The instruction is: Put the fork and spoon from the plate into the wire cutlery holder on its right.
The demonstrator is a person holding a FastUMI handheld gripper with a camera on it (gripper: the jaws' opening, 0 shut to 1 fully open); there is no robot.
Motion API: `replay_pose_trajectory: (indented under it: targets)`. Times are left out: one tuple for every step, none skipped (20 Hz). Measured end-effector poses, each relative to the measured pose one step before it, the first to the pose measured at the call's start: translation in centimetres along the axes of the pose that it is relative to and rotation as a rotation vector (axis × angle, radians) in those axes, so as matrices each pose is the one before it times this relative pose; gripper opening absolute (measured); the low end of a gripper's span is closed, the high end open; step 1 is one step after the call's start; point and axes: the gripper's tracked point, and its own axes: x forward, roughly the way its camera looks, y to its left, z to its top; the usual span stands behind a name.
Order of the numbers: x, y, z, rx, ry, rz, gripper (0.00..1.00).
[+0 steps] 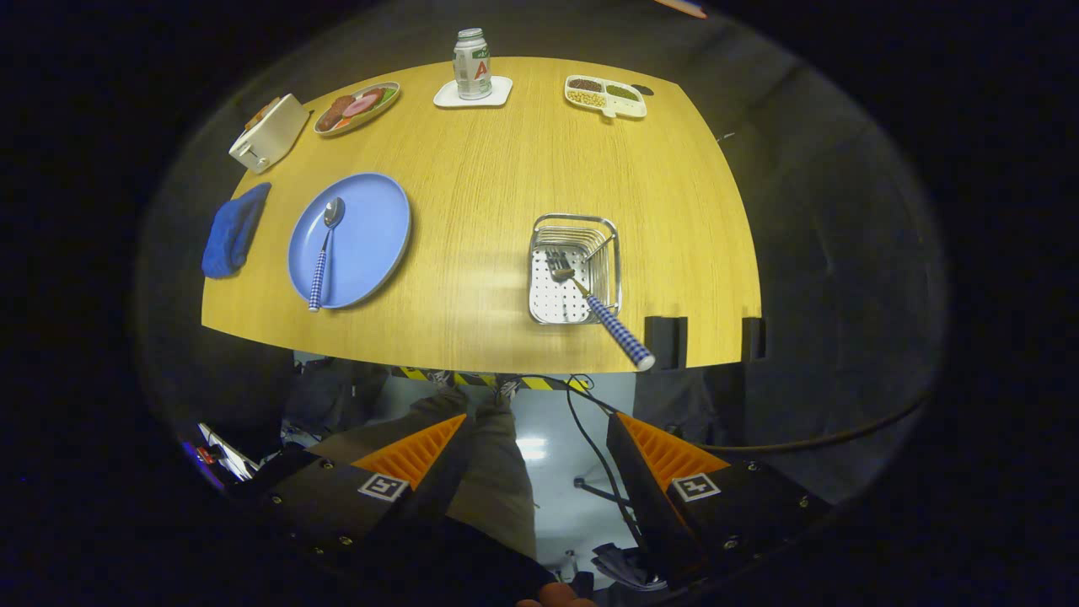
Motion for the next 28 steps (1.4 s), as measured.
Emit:
replay_pose_trajectory:
  targets:
    - [0.258,0.800,-0.317,0.01453,-0.00421,0.00160,0.98]
    - [0.147,0.704,-0.390,-0.00236,0.00612,-0.00157,0.98]
    - [0.165,0.957,-0.266,-0.00591,0.00148,0.00356,0.98]
    - [0.258,1.090,0.304,-0.00059,-0.02386,0.01302,0.98]
    - [0.348,1.046,-0.039,-0.01305,-0.00332,0.01696,0.98]
    - [0.133,0.880,-0.140,-0.02160,0.01716,0.00949,0.98]
    - [0.333,0.770,0.148,-0.02125,0.00790,0.00776,0.98]
    - [0.141,0.757,0.320,-0.01423,-0.00202,0.00754,0.98]
    - [0.195,0.774,0.332,-0.00736,-0.00634,0.00858,0.98]
    - [0.195,0.634,0.314,0.00039,-0.00342,0.00592,0.98]
    - [0.228,0.588,0.345,0.00087,-0.00542,-0.00127,0.98]
    - [0.251,0.731,0.689,-0.00768,-0.01627,0.00433,0.98]
    - [0.270,0.984,0.913,-0.01165,-0.01777,0.00756,0.98]
    - [0.282,0.877,0.968,-0.01477,-0.02445,0.00461,0.98]
    - [0.448,0.923,0.956,-0.01024,-0.02513,0.00798,0.98]
    - [0.509,0.851,0.582,-0.00143,-0.01339,0.01105,0.98]
    - [0.512,0.800,0.201,-0.00532,0.00075,0.00744,0.98]
    - [0.317,0.581,0.156,-0.00804,0.00573,0.00226,0.98]
    - [0.240,0.649,0.249,-0.00925,-0.00351,0.00372,0.98]
    - [0.152,0.462,0.553,-0.00313,-0.01028,-0.00067,0.98]
    - [0.305,0.473,0.806,-0.00218,-0.01729,-0.00281,0.98]
    - [0.262,0.400,0.763,-0.00755,-0.01803,-0.00476,0.98]
    - [0.283,0.374,0.602,-0.00323,-0.01274,-0.00261,0.98]
    - [0.338,0.460,0.676,0.00058,-0.01614,-0.00165,0.98]
    - [0.522,0.547,0.847,0.00398,-0.02532,-0.00177,0.98]
    - [0.583,0.379,0.797,0.00298,-0.01922,-0.00571,0.98]
    - [0.640,0.488,0.519,0.00572,-0.01220,-0.00221,0.98]
    - [0.561,0.352,0.385,-0.00009,-0.00368,-0.00387,0.98]
